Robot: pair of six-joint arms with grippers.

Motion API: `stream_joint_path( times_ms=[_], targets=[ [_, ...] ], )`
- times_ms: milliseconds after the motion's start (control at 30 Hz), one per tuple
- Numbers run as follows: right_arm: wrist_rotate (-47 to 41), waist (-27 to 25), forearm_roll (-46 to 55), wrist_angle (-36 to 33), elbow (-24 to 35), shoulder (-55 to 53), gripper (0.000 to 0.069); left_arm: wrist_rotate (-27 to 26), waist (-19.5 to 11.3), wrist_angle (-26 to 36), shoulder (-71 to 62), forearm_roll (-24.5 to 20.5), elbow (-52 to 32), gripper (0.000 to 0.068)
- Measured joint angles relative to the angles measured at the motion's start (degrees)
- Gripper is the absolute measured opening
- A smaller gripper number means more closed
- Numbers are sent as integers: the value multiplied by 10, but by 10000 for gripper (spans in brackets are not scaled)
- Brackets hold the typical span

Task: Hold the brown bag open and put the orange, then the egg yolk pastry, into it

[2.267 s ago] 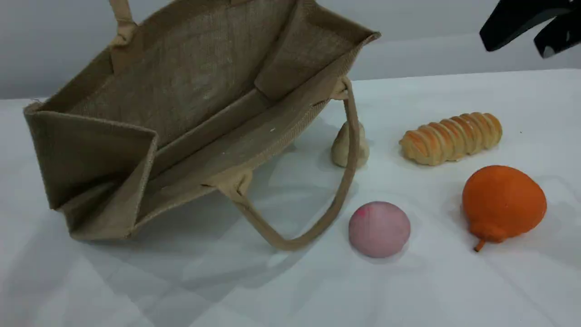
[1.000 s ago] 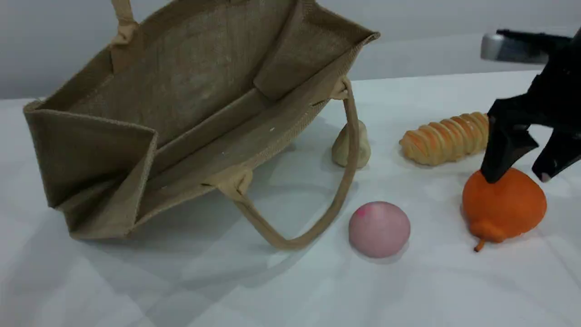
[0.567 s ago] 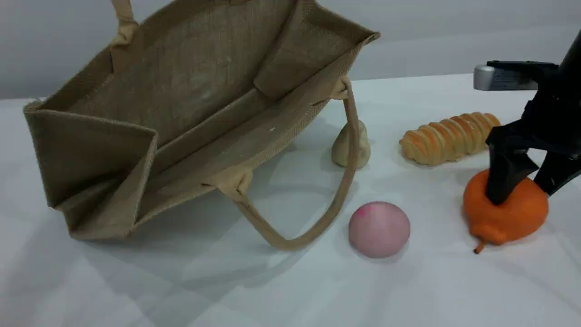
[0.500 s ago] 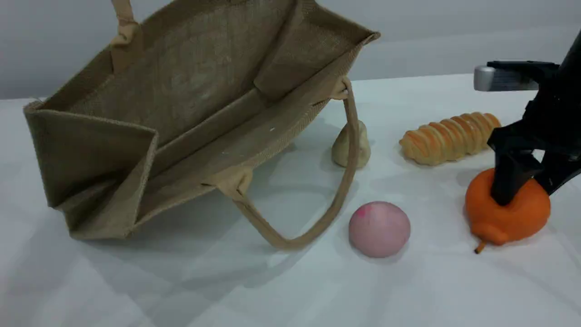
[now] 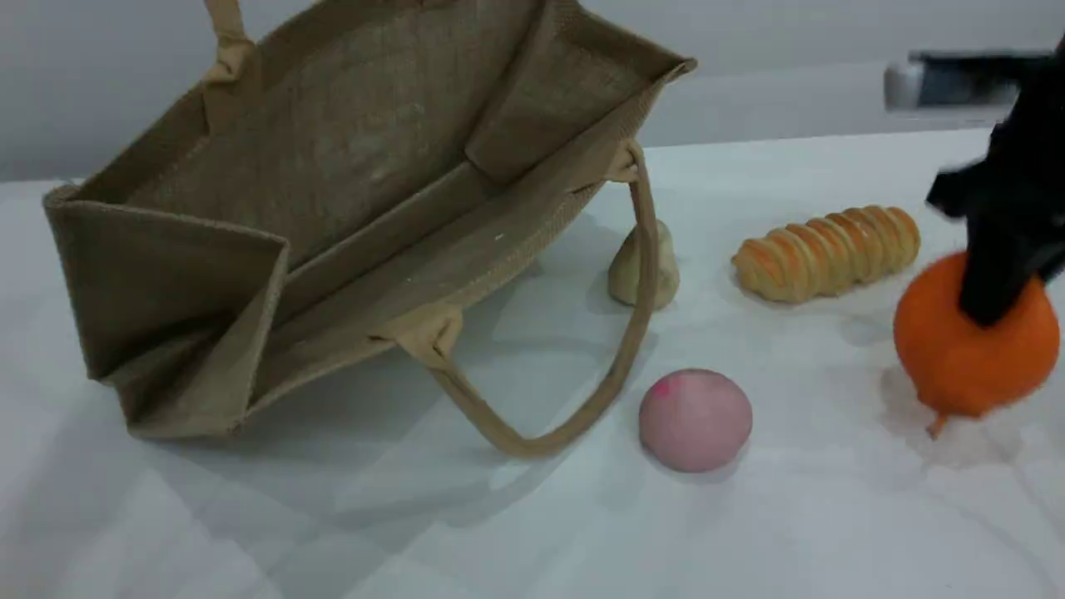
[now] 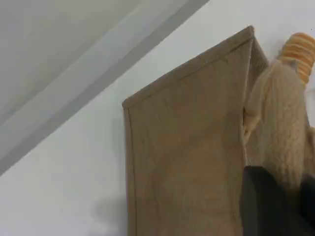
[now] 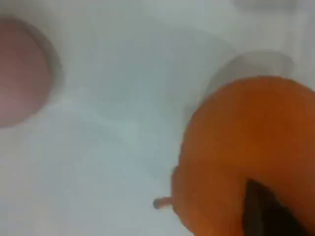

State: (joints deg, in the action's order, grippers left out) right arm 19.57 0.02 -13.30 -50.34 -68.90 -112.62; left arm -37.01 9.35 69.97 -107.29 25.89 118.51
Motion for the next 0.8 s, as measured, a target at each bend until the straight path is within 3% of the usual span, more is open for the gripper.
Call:
stream_joint_path(
  times_ms=[200,433,633,800],
  targets=[
    [22,0,-55,2,18,107,24,0,0,0,0,-1,0,86],
    [148,3,-196,49,99,246,24,0,0,0,0,-1,0,86],
    [284,54,-329,62,154,333,24,0,0,0,0,-2,0,86],
    [383,121,-401,95,172,333,24,0,0,0,0,-2,0,86]
  ],
)
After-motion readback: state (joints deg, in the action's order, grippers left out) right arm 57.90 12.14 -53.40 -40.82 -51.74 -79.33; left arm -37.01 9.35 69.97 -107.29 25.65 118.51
